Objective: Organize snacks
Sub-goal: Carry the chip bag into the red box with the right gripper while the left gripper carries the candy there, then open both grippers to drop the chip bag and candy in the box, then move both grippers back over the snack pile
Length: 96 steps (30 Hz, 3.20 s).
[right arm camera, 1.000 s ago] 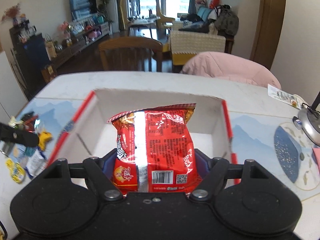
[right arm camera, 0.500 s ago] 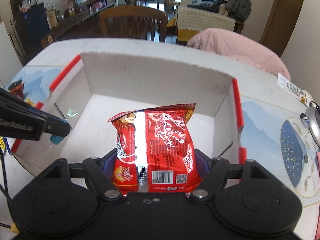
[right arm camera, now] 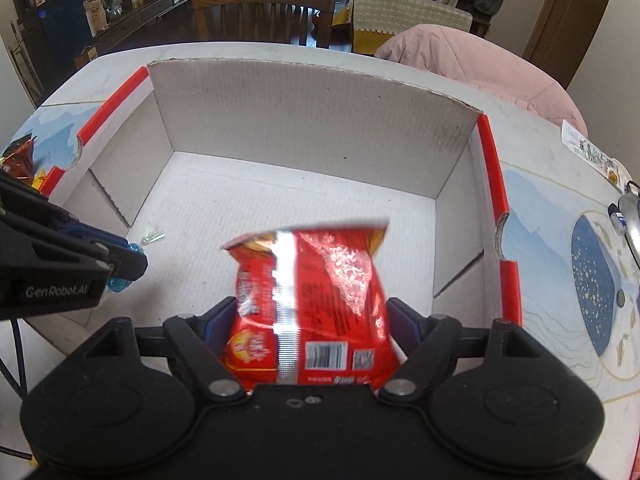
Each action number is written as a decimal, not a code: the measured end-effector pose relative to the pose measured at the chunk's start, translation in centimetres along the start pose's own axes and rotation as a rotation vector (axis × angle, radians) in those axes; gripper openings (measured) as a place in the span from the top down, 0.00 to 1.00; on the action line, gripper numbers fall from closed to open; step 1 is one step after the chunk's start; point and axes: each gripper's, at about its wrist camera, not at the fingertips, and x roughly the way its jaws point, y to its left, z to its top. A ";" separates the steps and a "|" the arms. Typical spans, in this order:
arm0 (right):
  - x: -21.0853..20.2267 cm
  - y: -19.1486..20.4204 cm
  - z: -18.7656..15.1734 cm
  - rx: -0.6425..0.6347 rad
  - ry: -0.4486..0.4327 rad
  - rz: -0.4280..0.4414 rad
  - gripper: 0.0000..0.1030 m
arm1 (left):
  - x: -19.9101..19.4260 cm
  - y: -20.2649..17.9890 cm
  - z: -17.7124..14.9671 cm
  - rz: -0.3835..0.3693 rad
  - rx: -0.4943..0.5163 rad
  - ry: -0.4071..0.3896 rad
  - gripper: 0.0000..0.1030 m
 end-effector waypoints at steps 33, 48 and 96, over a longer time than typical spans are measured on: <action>-13.0 4.2 -0.5 0.139 -0.308 0.093 0.07 | -13.3 6.1 -6.9 -0.168 -0.048 -0.342 0.46; -14.3 13.5 -0.1 0.138 -0.354 0.210 0.00 | -17.2 15.3 -13.3 -0.150 -0.079 -0.425 0.33; 3.8 31.3 2.5 0.081 0.002 0.015 0.12 | -3.6 37.8 -15.5 -0.133 -0.103 -0.210 0.22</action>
